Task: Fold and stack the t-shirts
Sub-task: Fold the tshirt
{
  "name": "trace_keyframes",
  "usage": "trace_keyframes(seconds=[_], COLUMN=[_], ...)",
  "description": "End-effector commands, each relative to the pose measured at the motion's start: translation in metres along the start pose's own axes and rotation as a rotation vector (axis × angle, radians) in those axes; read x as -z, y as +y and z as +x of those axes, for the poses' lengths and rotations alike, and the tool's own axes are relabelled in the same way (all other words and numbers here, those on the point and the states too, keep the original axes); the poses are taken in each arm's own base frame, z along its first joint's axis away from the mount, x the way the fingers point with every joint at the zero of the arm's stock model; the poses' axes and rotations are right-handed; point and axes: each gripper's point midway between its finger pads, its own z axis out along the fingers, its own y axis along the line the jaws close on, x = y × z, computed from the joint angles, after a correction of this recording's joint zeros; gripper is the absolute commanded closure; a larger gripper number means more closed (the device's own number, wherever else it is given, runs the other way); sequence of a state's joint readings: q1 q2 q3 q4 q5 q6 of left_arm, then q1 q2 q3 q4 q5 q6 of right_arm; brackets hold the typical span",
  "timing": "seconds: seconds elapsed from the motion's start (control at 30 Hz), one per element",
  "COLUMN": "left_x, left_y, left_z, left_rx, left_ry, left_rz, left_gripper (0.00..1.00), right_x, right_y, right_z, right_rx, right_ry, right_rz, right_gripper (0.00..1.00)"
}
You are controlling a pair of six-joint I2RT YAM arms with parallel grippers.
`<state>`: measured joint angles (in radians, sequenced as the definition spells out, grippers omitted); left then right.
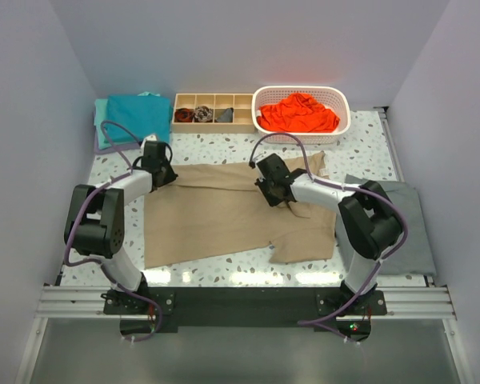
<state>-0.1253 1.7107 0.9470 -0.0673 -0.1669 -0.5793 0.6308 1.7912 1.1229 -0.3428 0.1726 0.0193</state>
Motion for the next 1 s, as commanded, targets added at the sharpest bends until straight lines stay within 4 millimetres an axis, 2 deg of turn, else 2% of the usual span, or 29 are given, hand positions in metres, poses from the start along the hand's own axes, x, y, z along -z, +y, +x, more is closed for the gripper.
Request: trace_keyframes(seconds=[0.0, 0.17, 0.47, 0.73, 0.87, 0.97], left_x=[-0.002, -0.002, -0.003, -0.002, -0.002, -0.004], left_y=[-0.01, -0.01, -0.011, -0.012, -0.014, -0.016], left_z=[-0.015, -0.016, -0.015, -0.015, -0.014, -0.011], left_rx=[-0.022, -0.024, -0.024, -0.024, -0.025, -0.029], left_ry=[-0.052, -0.052, -0.049, -0.048, -0.039, -0.028], left_rz=[0.031, 0.034, 0.036, 0.044, 0.055, 0.064], left_gripper=[0.8, 0.8, 0.8, 0.8, 0.8, 0.8], right_x=[0.001, 0.012, 0.028, 0.069, 0.077, 0.075], right_y=[-0.001, -0.001, 0.007, 0.023, 0.035, 0.04], right_z=[-0.014, -0.021, -0.033, -0.049, -0.044, -0.035], right_rx=[0.012, 0.016, 0.005, -0.002, -0.002, -0.005], right_ry=[-0.033, -0.061, -0.104, -0.143, -0.102, -0.056], right_rz=[0.027, 0.024, -0.014, -0.096, -0.155, -0.178], right_gripper=[0.92, 1.0, 1.0, 1.0, 1.0, 1.0])
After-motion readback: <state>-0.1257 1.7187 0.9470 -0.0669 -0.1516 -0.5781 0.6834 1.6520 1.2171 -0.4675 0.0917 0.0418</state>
